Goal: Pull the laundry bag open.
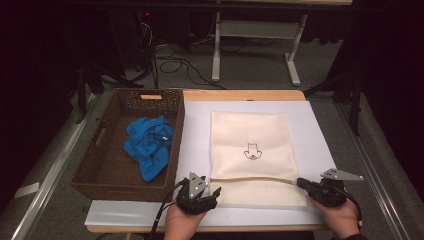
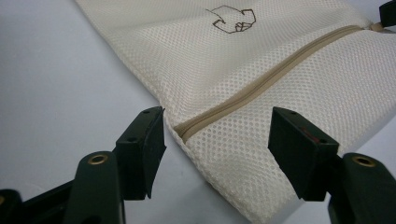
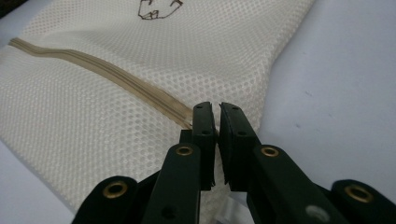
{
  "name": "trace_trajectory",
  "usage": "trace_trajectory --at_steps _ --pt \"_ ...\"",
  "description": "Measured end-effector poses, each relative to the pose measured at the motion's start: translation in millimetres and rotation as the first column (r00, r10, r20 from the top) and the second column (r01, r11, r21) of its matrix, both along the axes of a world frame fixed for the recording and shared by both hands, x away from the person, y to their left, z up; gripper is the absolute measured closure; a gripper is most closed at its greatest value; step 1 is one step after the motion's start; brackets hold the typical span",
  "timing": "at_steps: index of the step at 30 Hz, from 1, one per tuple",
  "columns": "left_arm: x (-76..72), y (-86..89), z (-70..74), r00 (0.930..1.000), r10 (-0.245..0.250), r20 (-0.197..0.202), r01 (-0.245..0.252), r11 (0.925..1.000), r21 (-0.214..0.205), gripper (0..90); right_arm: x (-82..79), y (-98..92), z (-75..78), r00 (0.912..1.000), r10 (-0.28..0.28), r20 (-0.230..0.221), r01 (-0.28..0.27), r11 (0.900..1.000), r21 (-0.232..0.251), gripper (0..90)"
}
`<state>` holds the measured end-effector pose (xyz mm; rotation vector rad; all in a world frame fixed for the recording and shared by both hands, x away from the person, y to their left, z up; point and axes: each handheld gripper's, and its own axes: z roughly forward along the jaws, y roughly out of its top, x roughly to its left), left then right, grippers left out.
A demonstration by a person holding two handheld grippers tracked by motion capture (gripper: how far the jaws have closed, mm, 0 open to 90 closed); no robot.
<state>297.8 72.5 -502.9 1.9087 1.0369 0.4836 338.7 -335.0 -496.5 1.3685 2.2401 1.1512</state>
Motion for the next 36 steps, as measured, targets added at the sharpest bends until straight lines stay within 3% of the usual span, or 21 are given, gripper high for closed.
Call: trace_trajectory --at_steps 8,15,20,24,28,31,36 --pt "0.4 -0.3 -0.7 1.0000 0.001 -0.005 -0.001 1.0000 -0.003 36.8 -4.3 11.7 3.2 0.9990 0.042 0.011 -0.043 0.9990 0.015 87.0" --pt "-0.7 0.9 0.9 1.0000 0.003 0.001 -0.003 1.0000 -0.005 36.8 1.2 25.5 0.2 0.9969 0.077 0.018 -0.077 0.9970 -0.012 86.6" --pt "0.2 2.2 0.7 1.0000 0.004 -0.001 -0.004 1.0000 -0.008 36.8 -0.6 18.7 5.3 0.9975 0.052 0.049 -0.051 0.9986 -0.009 85.8" --pt "-0.2 1.4 1.2 1.0000 0.002 0.002 -0.002 1.0000 -0.008 36.8 0.5 3.9 3.1 0.9992 0.006 0.039 -0.005 0.9999 -0.016 79.6" --pt "-0.5 1.1 1.6 1.0000 0.001 0.004 -0.001 1.0000 -0.009 36.8 3.4 -4.8 -1.4 0.9991 -0.017 0.039 0.019 0.9989 -0.042 66.1" --pt "-0.2 2.1 1.6 1.0000 0.003 0.002 -0.003 0.9999 -0.010 36.8 5.2 -5.9 -6.8 0.9986 -0.052 0.014 0.052 0.9975 -0.048 58.6" --pt "-0.8 2.7 3.7 0.9999 0.012 0.004 -0.012 0.9998 -0.017 36.8 7.1 -3.0 -11.6 0.9992 -0.025 -0.033 0.024 0.9988 -0.042 56.5"
